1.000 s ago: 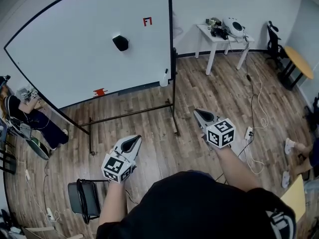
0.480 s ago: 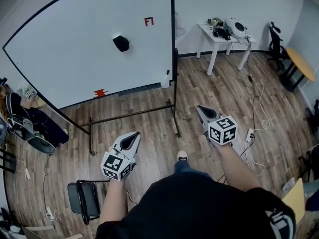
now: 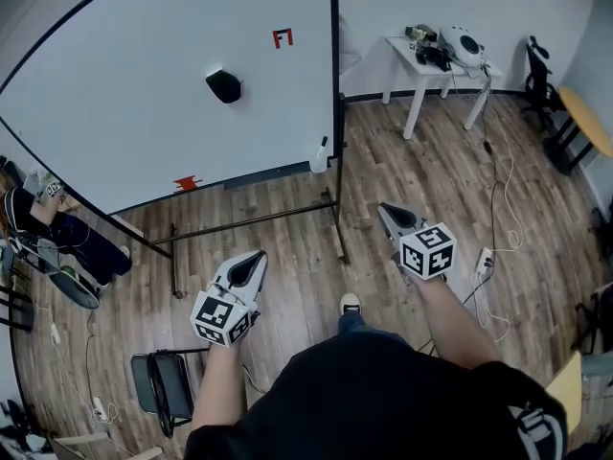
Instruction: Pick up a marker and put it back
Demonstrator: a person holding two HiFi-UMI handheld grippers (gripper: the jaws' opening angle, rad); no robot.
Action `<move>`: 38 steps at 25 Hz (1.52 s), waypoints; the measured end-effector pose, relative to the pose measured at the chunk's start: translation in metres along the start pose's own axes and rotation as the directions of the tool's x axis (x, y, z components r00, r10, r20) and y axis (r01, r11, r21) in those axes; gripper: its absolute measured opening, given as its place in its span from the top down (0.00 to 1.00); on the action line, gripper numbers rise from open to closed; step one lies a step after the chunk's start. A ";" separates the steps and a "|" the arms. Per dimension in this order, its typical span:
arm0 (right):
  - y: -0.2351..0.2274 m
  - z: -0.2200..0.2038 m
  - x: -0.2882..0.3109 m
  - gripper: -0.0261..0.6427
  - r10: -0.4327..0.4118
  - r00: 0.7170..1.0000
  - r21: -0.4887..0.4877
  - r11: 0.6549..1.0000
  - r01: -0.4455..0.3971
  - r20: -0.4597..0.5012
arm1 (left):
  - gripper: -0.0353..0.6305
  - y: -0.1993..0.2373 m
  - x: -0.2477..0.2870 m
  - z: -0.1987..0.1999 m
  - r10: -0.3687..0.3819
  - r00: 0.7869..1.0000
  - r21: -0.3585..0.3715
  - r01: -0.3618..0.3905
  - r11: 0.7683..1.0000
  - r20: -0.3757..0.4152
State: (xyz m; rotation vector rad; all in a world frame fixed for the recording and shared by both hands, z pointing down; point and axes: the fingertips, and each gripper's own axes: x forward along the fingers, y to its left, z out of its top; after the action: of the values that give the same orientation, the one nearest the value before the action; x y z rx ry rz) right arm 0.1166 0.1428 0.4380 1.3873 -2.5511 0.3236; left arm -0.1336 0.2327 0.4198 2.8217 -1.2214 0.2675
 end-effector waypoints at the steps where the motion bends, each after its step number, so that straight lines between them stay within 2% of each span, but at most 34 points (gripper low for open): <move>1: -0.006 0.000 0.008 0.97 0.000 1.000 0.003 1.000 0.000 -0.006 | 0.93 0.005 0.007 -0.001 0.000 1.000 -0.004 0.000 1.000 -0.004; 11: -0.057 0.007 0.081 0.97 0.028 0.998 0.011 1.000 -0.027 -0.051 | 0.93 0.060 0.082 -0.003 0.007 0.999 -0.037 -0.008 0.999 -0.034; 22: -0.105 0.030 0.150 0.97 0.078 0.994 0.020 0.997 -0.077 -0.081 | 0.93 0.110 0.150 0.012 0.040 0.997 -0.060 -0.043 0.997 -0.061; 38: -0.176 0.037 0.206 0.97 0.168 0.981 0.021 0.986 -0.166 -0.098 | 0.93 0.134 0.234 0.033 0.102 0.991 -0.033 -0.105 0.994 -0.088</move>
State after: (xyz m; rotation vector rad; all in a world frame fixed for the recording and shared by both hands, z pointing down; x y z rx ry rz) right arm 0.1522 -0.1250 0.4786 1.1327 -2.5913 0.4276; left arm -0.0694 -0.0313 0.4277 2.6892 -1.3414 0.3627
